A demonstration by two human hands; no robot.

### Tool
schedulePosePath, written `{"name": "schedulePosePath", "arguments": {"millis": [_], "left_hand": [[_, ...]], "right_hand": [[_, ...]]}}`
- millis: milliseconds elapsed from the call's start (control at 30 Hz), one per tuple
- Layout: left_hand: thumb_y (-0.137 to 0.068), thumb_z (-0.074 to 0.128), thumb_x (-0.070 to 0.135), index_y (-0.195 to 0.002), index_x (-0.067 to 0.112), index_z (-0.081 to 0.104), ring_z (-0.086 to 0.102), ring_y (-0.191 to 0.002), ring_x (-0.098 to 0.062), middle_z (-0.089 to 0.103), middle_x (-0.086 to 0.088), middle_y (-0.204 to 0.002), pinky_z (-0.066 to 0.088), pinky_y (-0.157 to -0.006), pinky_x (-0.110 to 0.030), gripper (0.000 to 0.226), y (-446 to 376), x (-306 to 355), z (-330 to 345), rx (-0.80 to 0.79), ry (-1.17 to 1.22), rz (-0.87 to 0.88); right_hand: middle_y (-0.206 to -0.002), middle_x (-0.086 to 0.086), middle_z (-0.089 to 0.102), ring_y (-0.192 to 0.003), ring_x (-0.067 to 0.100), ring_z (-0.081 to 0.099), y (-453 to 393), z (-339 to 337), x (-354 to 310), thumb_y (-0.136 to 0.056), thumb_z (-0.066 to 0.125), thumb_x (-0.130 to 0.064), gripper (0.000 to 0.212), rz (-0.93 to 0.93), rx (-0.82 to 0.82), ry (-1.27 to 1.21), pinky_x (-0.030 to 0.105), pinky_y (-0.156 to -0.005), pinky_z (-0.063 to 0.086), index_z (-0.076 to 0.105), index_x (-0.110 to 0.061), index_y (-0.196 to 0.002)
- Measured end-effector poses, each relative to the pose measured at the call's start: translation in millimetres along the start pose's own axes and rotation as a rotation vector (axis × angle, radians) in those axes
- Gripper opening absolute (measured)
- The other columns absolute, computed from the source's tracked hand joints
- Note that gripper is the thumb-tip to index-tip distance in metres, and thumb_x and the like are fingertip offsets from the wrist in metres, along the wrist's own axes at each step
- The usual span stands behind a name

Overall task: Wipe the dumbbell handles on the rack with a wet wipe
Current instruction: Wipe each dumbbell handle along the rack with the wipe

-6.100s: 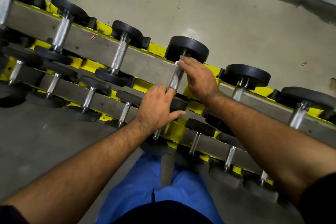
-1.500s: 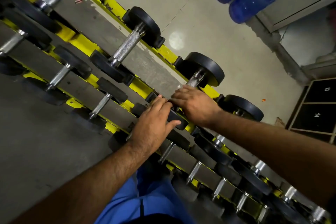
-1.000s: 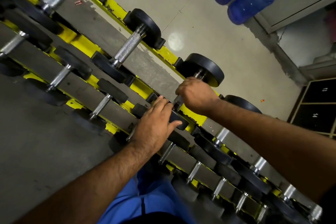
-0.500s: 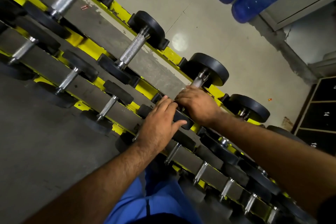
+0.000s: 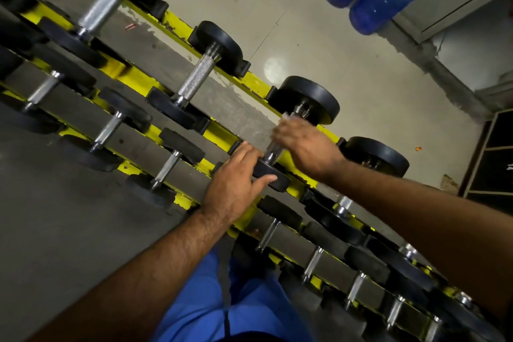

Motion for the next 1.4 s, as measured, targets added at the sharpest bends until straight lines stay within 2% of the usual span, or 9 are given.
{"name": "schedulePosePath", "arguments": {"millis": [100, 233, 367, 500, 667, 967, 1133, 1300, 1400], "left_hand": [[-0.087, 0.067, 0.048, -0.124, 0.014, 0.055, 0.046, -0.133, -0.018, 0.053, 0.001, -0.134, 0.049, -0.099, -0.037, 0.051, 0, 1, -3, -0.004, 0.009, -0.003], [-0.086, 0.068, 0.049, -0.12, 0.014, 0.056, 0.057, -0.113, -0.02, 0.055, 0.003, -0.125, 0.053, -0.089, -0.036, 0.05, -3, -1, -8, -0.022, 0.031, -0.004], [-0.085, 0.069, 0.05, -0.118, 0.017, 0.056, 0.058, -0.1, -0.014, 0.054, 0.008, -0.117, 0.054, -0.08, -0.034, 0.048, -3, -1, -8, -0.015, 0.017, 0.0], [-0.085, 0.069, 0.049, -0.111, 0.022, 0.056, 0.057, -0.093, -0.012, 0.053, 0.012, -0.109, 0.053, -0.077, -0.037, 0.04, -4, -1, -9, -0.014, 0.006, 0.021], [-0.087, 0.067, 0.047, -0.116, 0.018, 0.058, 0.057, -0.099, -0.015, 0.057, 0.006, -0.112, 0.051, -0.084, -0.041, 0.043, -4, 5, -11, -0.034, -0.066, 0.028], [-0.093, 0.06, 0.044, -0.125, 0.013, 0.054, 0.059, -0.107, -0.028, 0.057, -0.006, -0.123, 0.05, -0.084, -0.041, 0.045, 17, 41, -18, 0.098, -0.372, -0.172], [-0.094, 0.059, 0.036, -0.12, 0.013, 0.055, 0.057, -0.109, -0.03, 0.058, -0.009, -0.119, 0.048, -0.083, -0.041, 0.035, 32, 75, -3, 0.134, -0.39, -0.167], [-0.092, 0.061, 0.035, -0.123, 0.011, 0.057, 0.057, -0.111, -0.034, 0.061, -0.013, -0.119, 0.048, -0.088, -0.042, 0.039, 45, 104, 26, 0.118, -0.403, -0.132], [-0.091, 0.061, 0.037, -0.116, 0.011, 0.06, 0.058, -0.112, -0.034, 0.063, -0.013, -0.118, 0.047, -0.089, -0.04, 0.036, 53, 118, 48, 0.027, -0.398, -0.115]], "right_hand": [[-0.127, 0.01, 0.067, -0.121, 0.027, 0.061, 3, 4, -18, -0.094, 0.044, -0.017, 0.039, -0.316, -0.079, -0.031, 0.044, -0.108, 0.044, 0.066, -0.009, -0.126], [-0.116, 0.011, 0.07, -0.113, 0.03, 0.063, -12, -13, 16, -0.089, 0.052, -0.004, 0.033, -0.06, 0.086, -0.005, 0.044, -0.104, 0.046, 0.071, -0.007, -0.116], [-0.116, 0.006, 0.07, -0.112, 0.026, 0.062, -3, 3, -17, -0.09, 0.055, -0.015, 0.03, -0.289, -0.028, -0.017, 0.04, -0.105, 0.043, 0.07, -0.013, -0.116], [-0.111, 0.007, 0.071, -0.11, 0.026, 0.063, -19, -14, 24, -0.084, 0.059, -0.008, 0.03, 0.046, 0.051, 0.041, 0.04, -0.108, 0.041, 0.073, -0.013, -0.11], [-0.113, 0.003, 0.071, -0.108, 0.027, 0.063, -7, -13, -18, -0.083, 0.053, -0.005, 0.034, -0.233, -0.094, -0.067, 0.038, -0.091, 0.051, 0.072, -0.014, -0.11], [-0.114, -0.002, 0.073, -0.101, 0.018, 0.066, 42, -32, 4, -0.089, 0.048, -0.002, 0.041, 0.262, 0.145, -0.575, 0.032, -0.084, 0.052, 0.073, -0.024, -0.113], [-0.064, -0.019, 0.057, -0.041, 0.003, 0.044, 87, -33, 8, -0.09, 0.044, 0.003, 0.04, 0.407, 0.241, -0.822, 0.018, -0.047, 0.033, 0.075, -0.021, -0.101], [-0.101, -0.004, 0.071, -0.06, -0.004, 0.05, 129, -24, 19, -0.089, 0.046, -0.003, 0.038, 0.445, 0.319, -0.885, 0.018, -0.06, 0.038, 0.075, -0.023, -0.102], [-0.104, -0.005, 0.071, -0.07, 0.003, 0.059, 163, -19, 24, -0.088, 0.046, -0.006, 0.038, 0.508, 0.337, -0.907, 0.022, -0.066, 0.045, 0.076, -0.026, -0.099]]}}
Point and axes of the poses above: each hand's wrist, its own y-axis away from the middle knuckle, its own z-axis out of the palm, x = y × z, the point moved 5 cm from there along -y, towards the middle knuckle
